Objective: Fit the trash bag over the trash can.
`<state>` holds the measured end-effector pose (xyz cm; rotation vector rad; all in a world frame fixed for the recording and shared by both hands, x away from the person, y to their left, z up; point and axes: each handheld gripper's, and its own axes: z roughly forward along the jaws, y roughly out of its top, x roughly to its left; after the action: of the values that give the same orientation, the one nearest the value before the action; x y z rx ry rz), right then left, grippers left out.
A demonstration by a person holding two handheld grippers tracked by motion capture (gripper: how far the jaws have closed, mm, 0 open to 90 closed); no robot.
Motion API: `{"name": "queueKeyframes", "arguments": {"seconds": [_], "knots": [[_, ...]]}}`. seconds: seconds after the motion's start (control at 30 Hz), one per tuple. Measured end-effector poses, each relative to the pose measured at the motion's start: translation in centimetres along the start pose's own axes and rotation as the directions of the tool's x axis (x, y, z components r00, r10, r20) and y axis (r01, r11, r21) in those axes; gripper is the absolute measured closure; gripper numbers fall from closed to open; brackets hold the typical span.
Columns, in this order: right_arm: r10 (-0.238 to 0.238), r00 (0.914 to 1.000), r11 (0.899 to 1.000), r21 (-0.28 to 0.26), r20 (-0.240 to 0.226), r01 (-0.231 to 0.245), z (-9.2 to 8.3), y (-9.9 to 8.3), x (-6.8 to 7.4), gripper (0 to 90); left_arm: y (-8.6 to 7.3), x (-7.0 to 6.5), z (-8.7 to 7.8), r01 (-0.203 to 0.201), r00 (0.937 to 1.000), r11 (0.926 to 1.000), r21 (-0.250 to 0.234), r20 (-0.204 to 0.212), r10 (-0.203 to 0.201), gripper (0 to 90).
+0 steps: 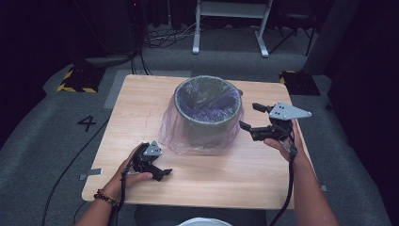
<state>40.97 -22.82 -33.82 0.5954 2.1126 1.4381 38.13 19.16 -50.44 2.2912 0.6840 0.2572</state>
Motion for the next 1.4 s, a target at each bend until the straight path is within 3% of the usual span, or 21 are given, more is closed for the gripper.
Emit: {"name": "queueKeyframes", "arguments": {"seconds": [0.13, 0.37, 0.83, 0.93, 1.1, 1.27, 1.4], "knots": [[0.003, 0.9999, 1.0, -0.001, -0.013, -0.003, 0.9, 1.9, -0.3, 18.9, 0.0, 0.0, 0.0, -0.002, 1.0, 1.0, 0.001, 0.001, 0.002, 4.5], [-0.024, 0.9997, 0.998, 0.064, -0.003, 0.024, 3.1, 4.2, -0.4, 18.7, 0.0, 0.0, 0.0, -0.003, 1.0, 1.0, 0.001, 0.001, 0.003, 4.4], [-0.003, 0.9996, 0.982, 0.188, -0.026, 0.008, 7.9, 5.7, 0.0, 18.2, 0.0, 0.0, 0.0, -0.003, 1.0, 1.0, 0.001, 0.001, 0.003, 4.4], [0.002, 0.9989, 0.972, 0.236, -0.046, 0.009, 8.9, 5.7, 0.1, 17.9, 0.0, 0.0, 0.0, -0.002, 1.0, 1.0, 0.0, 0.001, 0.002, 4.4], [0.007, 0.9989, 0.943, 0.334, -0.047, 0.009, 10.3, 5.4, 0.3, 17.9, 0.0, 0.0, 0.0, -0.004, 1.0, 1.0, 0.001, 0.001, 0.004, 4.4], [0.016, 0.9989, 0.927, 0.374, -0.044, 0.001, 10.9, 5.3, 0.1, 18.0, 0.0, 0.0, 0.0, -0.002, 1.0, 1.0, 0.0, 0.001, 0.002, 4.4], [0.011, 0.9985, 0.905, 0.425, -0.053, 0.013, 11.4, 5.2, 0.1, 17.9, 0.0, 0.0, 0.0, -0.003, 1.0, 1.0, 0.0, 0.002, 0.003, 4.4]]}}
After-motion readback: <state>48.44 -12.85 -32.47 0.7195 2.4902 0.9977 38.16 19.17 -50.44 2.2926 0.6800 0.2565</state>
